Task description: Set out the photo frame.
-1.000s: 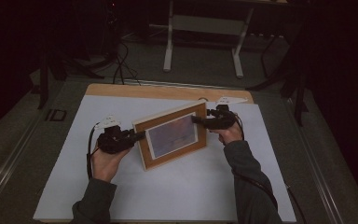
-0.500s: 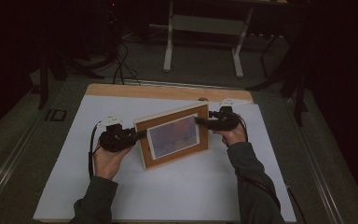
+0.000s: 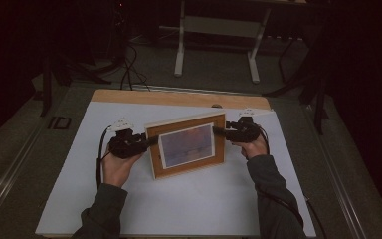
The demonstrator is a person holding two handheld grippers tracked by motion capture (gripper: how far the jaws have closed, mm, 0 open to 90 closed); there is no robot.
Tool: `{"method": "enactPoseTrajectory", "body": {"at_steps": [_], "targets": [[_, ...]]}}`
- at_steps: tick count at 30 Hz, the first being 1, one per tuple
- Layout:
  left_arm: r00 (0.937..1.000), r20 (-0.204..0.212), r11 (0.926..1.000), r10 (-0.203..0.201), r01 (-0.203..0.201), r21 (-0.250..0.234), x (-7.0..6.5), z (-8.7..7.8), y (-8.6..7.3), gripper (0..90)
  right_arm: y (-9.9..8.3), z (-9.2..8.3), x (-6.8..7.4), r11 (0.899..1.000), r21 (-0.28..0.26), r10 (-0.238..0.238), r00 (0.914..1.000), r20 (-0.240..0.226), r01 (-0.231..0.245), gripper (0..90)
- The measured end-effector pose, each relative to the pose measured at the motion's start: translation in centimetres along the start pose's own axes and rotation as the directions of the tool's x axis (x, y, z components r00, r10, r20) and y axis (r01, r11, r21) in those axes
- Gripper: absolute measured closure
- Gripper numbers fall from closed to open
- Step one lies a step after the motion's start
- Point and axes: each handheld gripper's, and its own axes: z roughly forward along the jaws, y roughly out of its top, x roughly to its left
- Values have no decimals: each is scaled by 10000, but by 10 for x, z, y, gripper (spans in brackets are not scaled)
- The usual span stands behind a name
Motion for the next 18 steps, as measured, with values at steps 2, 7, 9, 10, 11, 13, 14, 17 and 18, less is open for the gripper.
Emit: {"method": "enactPoseTrajectory", "body": {"at_steps": [2,7,9,10,11,13,14,17,18], "targets": [[10000,37,10000,49,-49,9,1,1,1,665,-1,-2,1,10000,4,27,10000,53,-27,531],[9998,143,9999,115,-115,22,4,3,2,661,-3,-5,2,10000,7,27,9999,144,-27,540],[9997,169,9999,153,-154,42,5,4,3,660,-4,-5,2,10000,-1,59,9998,194,-59,542],[9997,173,9998,166,-167,63,5,5,4,659,-4,-6,3,10000,0,72,9997,229,-72,543],[9997,178,9999,159,-160,64,6,5,4,657,-4,-6,3,10000,-18,93,9996,264,-93,544],[9997,184,9998,189,-191,102,7,6,5,654,-5,-7,5,9999,-21,148,9993,349,-147,546],[9997,184,9998,189,-191,102,7,6,5,651,-5,-7,5,9999,-21,148,9993,349,-147,546],[9995,228,9996,233,-236,141,8,9,8,647,-7,-10,7,9998,-75,171,9988,468,-168,553],[9994,245,9996,237,-241,137,9,9,8,646,-8,-11,7,9998,-102,178,9986,496,-173,555]]}}
